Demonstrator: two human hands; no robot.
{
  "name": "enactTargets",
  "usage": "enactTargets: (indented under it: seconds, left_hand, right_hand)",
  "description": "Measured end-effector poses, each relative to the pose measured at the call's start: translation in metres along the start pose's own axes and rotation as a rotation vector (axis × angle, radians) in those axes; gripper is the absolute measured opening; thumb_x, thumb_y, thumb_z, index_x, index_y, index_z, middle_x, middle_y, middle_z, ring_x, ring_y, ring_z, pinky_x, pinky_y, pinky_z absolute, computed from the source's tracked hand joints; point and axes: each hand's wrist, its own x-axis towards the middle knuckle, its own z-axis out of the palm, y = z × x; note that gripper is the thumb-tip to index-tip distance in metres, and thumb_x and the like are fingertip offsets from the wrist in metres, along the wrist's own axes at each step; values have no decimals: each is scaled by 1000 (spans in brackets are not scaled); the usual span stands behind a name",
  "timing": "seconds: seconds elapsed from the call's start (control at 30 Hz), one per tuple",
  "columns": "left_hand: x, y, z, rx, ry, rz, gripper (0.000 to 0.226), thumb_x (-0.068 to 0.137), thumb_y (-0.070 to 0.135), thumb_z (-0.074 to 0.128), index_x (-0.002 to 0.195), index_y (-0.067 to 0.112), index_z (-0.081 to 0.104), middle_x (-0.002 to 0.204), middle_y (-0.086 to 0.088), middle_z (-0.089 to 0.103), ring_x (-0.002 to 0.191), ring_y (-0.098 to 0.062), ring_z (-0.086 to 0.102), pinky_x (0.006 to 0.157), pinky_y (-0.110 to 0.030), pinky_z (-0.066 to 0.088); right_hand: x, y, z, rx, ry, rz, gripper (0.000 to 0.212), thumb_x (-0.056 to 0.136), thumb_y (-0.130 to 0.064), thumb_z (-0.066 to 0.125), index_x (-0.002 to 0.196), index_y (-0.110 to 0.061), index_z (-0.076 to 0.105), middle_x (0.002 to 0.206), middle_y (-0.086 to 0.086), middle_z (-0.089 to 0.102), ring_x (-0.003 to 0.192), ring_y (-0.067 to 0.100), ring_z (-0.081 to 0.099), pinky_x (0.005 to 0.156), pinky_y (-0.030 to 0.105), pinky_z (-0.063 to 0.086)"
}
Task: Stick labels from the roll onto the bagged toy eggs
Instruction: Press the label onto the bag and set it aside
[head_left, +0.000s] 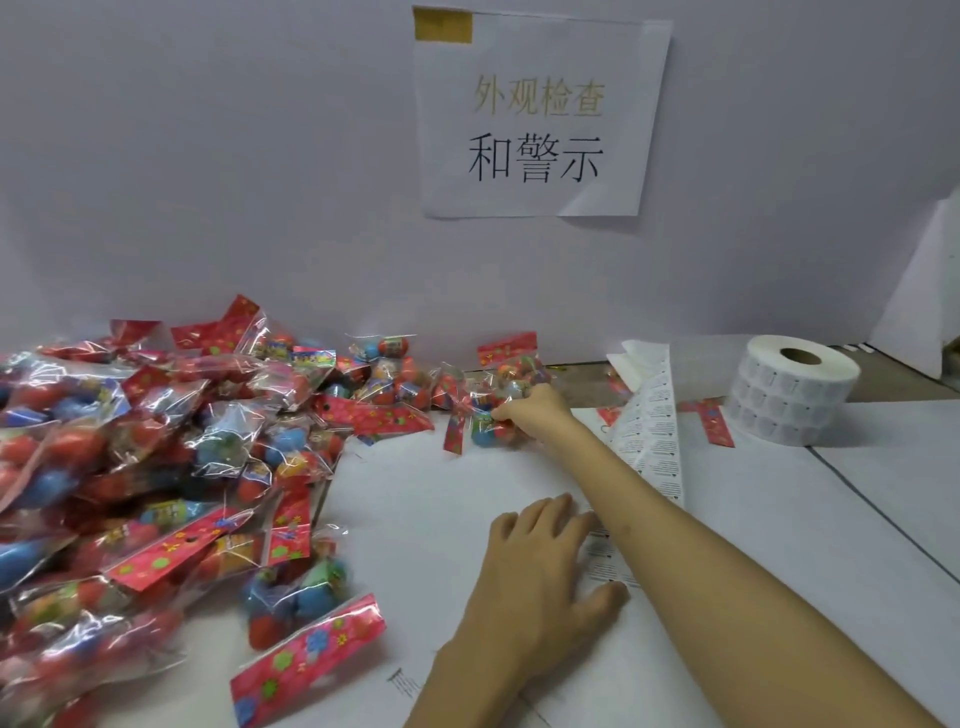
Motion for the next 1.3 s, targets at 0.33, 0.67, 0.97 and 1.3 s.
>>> enactTargets:
  seconds: [0.33, 0.67, 0.97, 1.3]
  left_hand:
    - [5, 6, -23, -668, 196, -356, 27, 101, 28, 63, 128, 28, 62, 129, 13, 64, 117, -3, 60, 105, -28, 49]
    - [5, 20, -43, -1287, 119, -421, 37, 92, 42, 73, 124, 22, 69, 110, -7, 78, 96, -22, 76, 71, -32, 60]
    - [5, 19, -35, -1237, 190, -470, 33, 85, 10, 82, 112, 24, 71, 96, -5, 79, 76, -18, 72, 61, -27, 54]
    - [3, 22, -34, -1189, -56, -406, 44, 80, 38, 84, 119, 22, 72, 109, -7, 77, 100, -28, 75, 76, -40, 60]
  right_hand:
    - [-112, 18, -67, 417, -99, -194, 52, 79, -23, 85, 120, -12, 56, 104, 4, 76, 81, 20, 76, 67, 27, 56]
    - [-172, 80, -75, 540, -63, -220, 53, 68, -43, 85, 114, -20, 68, 107, -1, 76, 100, 17, 74, 74, 30, 57]
    - [-171, 85, -77, 677, 14, -216, 44, 79, -54, 73, 105, -18, 71, 103, 10, 75, 93, 22, 73, 82, 42, 62]
    - [-167, 91, -85, 549, 74, -163, 15, 88, -27, 76, 95, -15, 79, 89, 7, 78, 86, 24, 76, 77, 38, 63]
